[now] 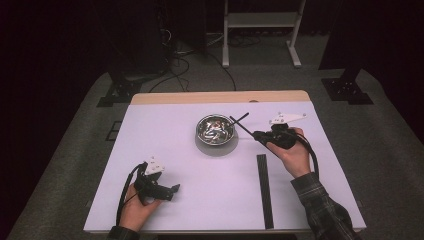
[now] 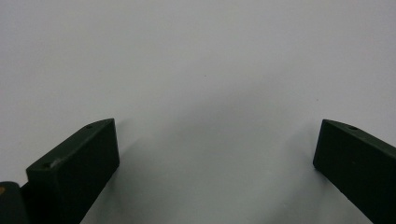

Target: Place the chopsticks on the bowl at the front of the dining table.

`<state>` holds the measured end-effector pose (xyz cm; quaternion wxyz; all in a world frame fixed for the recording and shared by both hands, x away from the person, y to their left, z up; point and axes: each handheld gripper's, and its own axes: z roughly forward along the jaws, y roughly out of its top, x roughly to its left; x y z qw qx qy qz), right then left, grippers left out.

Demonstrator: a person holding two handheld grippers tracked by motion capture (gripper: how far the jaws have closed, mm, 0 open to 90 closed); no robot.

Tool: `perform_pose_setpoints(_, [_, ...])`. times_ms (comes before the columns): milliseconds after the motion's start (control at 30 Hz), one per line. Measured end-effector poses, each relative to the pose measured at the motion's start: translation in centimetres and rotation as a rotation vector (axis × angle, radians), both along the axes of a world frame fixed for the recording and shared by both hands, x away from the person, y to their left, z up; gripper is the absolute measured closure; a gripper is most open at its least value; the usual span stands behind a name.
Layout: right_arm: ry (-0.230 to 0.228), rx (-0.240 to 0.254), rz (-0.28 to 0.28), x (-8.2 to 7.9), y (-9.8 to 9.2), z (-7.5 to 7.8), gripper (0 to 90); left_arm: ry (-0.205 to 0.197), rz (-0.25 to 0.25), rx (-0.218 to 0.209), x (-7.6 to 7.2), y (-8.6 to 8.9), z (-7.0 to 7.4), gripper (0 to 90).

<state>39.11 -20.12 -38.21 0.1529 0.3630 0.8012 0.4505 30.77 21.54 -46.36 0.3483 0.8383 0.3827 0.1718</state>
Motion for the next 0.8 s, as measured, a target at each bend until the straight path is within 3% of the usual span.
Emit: perform_pose_setpoints(800, [0.013, -0.007, 0.029, 3.3, 4.1, 0.7, 85.7, -0.001, -0.001, -0.002, 0.0, 0.0, 0.0, 0.0])
